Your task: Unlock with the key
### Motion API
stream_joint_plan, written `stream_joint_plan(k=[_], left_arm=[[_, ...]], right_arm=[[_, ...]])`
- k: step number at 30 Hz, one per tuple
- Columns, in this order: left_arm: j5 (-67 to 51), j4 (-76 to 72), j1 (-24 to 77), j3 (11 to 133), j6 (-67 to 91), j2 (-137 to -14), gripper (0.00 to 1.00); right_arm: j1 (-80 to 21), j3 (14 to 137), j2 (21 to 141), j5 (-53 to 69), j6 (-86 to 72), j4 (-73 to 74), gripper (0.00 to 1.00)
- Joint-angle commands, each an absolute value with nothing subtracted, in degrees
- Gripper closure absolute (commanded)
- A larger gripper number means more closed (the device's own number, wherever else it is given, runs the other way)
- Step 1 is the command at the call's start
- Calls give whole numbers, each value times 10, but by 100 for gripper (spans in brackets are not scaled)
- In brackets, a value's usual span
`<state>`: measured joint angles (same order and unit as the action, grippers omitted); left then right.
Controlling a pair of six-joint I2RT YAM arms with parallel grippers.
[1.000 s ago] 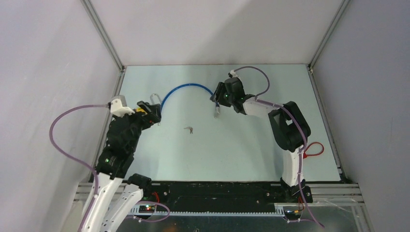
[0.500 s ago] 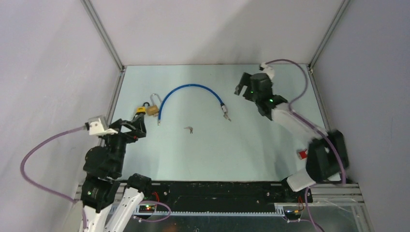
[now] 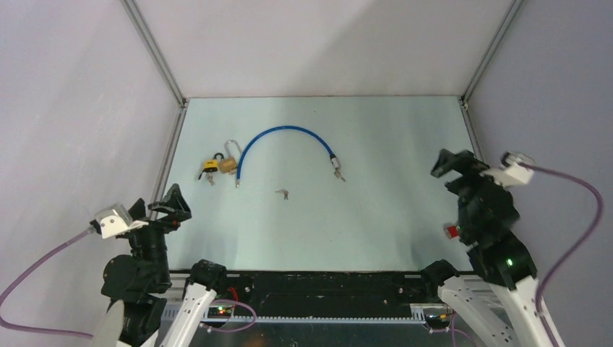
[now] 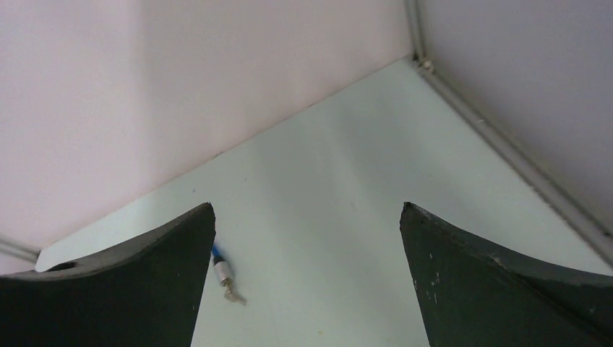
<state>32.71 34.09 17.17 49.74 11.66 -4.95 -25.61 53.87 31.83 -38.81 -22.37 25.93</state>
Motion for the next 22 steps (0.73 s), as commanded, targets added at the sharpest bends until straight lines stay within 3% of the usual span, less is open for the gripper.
stream_joint_plan(k=[1,10,22], left_arm=[[389,350,167,519,88,-27,0],[419,349,167,499,81,-2,0],[431,348,167,491,93,-18,0]], right_arm=[[-257,510,226,-456,-157,318,1],[-256,414,72,-493,-110,270,0],[-246,380,17,-503,-103,250,1]])
